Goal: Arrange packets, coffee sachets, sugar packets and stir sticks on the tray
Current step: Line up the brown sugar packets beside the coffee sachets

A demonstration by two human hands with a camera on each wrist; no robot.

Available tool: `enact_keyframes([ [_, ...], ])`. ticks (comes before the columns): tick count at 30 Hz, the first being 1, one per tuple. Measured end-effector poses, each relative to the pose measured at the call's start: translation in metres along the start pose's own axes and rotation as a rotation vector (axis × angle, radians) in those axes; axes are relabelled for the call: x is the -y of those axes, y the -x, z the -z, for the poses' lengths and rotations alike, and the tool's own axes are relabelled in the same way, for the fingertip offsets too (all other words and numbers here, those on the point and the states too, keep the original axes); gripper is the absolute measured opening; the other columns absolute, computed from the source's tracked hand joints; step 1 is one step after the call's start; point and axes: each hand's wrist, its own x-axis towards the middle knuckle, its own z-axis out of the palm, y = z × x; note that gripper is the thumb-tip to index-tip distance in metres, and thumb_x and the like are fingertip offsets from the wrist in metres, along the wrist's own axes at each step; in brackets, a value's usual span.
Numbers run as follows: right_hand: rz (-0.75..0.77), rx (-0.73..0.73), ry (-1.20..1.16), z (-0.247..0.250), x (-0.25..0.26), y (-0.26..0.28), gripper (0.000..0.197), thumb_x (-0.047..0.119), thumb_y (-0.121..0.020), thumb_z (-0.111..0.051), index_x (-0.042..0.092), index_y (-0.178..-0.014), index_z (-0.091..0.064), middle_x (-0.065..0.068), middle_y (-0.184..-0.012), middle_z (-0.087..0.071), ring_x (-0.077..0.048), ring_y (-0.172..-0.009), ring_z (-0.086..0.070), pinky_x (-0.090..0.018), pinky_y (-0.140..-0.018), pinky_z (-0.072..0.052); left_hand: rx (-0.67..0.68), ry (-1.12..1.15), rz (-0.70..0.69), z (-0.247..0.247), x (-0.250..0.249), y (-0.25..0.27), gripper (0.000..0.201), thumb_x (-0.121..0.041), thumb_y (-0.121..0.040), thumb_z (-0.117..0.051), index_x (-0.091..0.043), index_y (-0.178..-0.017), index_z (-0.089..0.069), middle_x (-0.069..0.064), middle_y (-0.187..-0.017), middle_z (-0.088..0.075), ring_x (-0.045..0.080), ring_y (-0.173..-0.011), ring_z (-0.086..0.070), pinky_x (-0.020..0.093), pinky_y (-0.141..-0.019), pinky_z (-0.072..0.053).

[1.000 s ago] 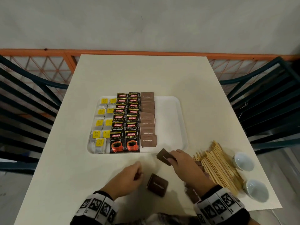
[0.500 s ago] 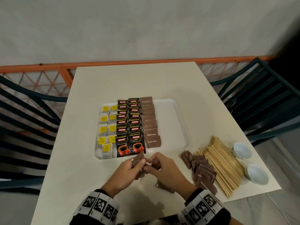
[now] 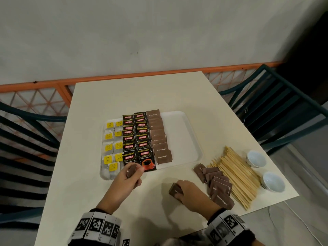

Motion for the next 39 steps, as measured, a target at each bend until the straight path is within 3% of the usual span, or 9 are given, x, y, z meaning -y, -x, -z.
enact_keyframes([
  [5, 0.116, -0.131, -0.465, 0.029, 0.032, -0.001, 0.026, 0.011, -0.091, -0.053, 0.012, -0.117, -0.054, -0.006, -0.11, -0.061, -0.02, -0.102, -0.057, -0.028, -0.093, -0.045, 0.049, -0.077, -0.031, -0.013, 0.003, 0.001, 0.019, -0.027, -0.085, -0.062, -0.012, -0.096, -0.059, 0.006, -0.071, -0.056, 0.015, -0.067, -0.055, 0.018, -0.062, -0.046],
  [8, 0.142, -0.138, -0.835, 0.037, 0.052, 0.001, 0.027, 0.004, -0.082, -0.064, 0.01, -0.105, -0.051, -0.003, -0.083, -0.064, -0.016, -0.074, -0.062, -0.024, -0.07, -0.053, 0.078, -0.031, -0.025, -0.022, -0.002, 0.002, 0.015, -0.025, -0.087, -0.059, -0.017, -0.099, -0.06, 0.002, -0.08, -0.068, 0.014, -0.073, -0.064, 0.014, -0.06, -0.049],
  [11, 0.184, -0.203, -0.671, 0.034, 0.059, 0.002, 0.021, 0.01, -0.08, -0.067, 0.014, -0.095, -0.052, -0.007, -0.083, -0.066, -0.018, -0.073, -0.062, -0.026, -0.071, -0.054, 0.17, -0.037, -0.014, -0.027, -0.008, 0.003, 0.015, -0.022, -0.09, -0.055, -0.021, -0.102, -0.064, 0.003, -0.082, -0.072, 0.017, -0.078, -0.068, 0.024, -0.072, -0.054],
  [15, 0.265, -0.209, -0.305, 0.032, 0.042, 0.008, 0.023, 0.022, -0.084, -0.064, 0.018, -0.106, -0.056, 0.001, -0.101, -0.061, -0.009, -0.084, -0.053, -0.009, -0.07, -0.04, 0.262, -0.075, 0.029, -0.026, -0.005, 0.004, 0.019, -0.021, -0.094, -0.05, -0.019, -0.106, -0.065, 0.016, -0.09, -0.071, 0.026, -0.081, -0.067, 0.037, -0.081, -0.053],
  [20, 0.137, -0.113, 0.235, 0.043, -0.027, 0.021, 0.077, 0.041, -0.075, -0.07, 0.025, -0.14, -0.03, 0.001, -0.14, -0.033, -0.018, -0.129, -0.029, -0.034, -0.111, -0.024, 0.219, -0.032, 0.084, -0.019, 0.001, 0.002, 0.022, -0.01, -0.097, -0.043, -0.017, -0.108, -0.06, 0.011, -0.093, -0.073, 0.021, -0.087, -0.07, 0.027, -0.072, -0.054],
  [25, -0.111, -0.021, 0.652, 0.057, -0.081, 0.022, 0.124, 0.043, -0.062, -0.08, 0.025, -0.147, 0.009, -0.007, -0.155, -0.002, -0.036, -0.14, -0.011, -0.052, -0.112, -0.016, 0.236, -0.065, 0.064, -0.013, 0.003, 0.003, 0.019, -0.01, -0.098, -0.039, -0.01, -0.107, -0.056, 0.016, -0.079, -0.069, 0.027, -0.081, -0.063, 0.037, -0.078, -0.05],
  [30, -0.149, -0.041, 0.828, 0.057, -0.095, 0.012, 0.113, 0.05, -0.068, -0.074, 0.018, -0.148, 0.0, -0.011, -0.155, -0.002, -0.036, -0.141, -0.009, -0.052, -0.113, -0.017, 0.233, -0.09, 0.043, -0.013, 0.005, 0.002, 0.017, -0.008, -0.097, -0.041, -0.008, -0.106, -0.056, 0.017, -0.077, -0.068, 0.029, -0.079, -0.061, 0.038, -0.076, -0.048],
  [33, -0.119, -0.024, 0.817, 0.057, -0.092, 0.017, 0.106, 0.048, -0.065, -0.076, 0.019, -0.146, -0.015, -0.008, -0.154, -0.005, -0.035, -0.139, -0.011, -0.05, -0.113, -0.016, 0.237, -0.096, 0.035, -0.011, 0.004, 0.003, 0.017, -0.009, -0.097, -0.041, -0.009, -0.105, -0.056, 0.016, -0.078, -0.067, 0.026, -0.079, -0.062, 0.022, -0.062, -0.049],
  [39, -0.027, -0.116, 0.75, 0.049, -0.094, 0.031, 0.067, 0.038, -0.08, -0.064, 0.017, -0.134, -0.032, -0.004, -0.136, -0.037, -0.024, -0.12, -0.037, -0.037, -0.1, -0.031, 0.228, -0.105, 0.031, -0.01, 0.005, 0.005, 0.016, -0.01, -0.097, -0.042, -0.012, -0.104, -0.056, 0.014, -0.077, -0.069, 0.027, -0.078, -0.062, 0.027, -0.062, -0.046],
])
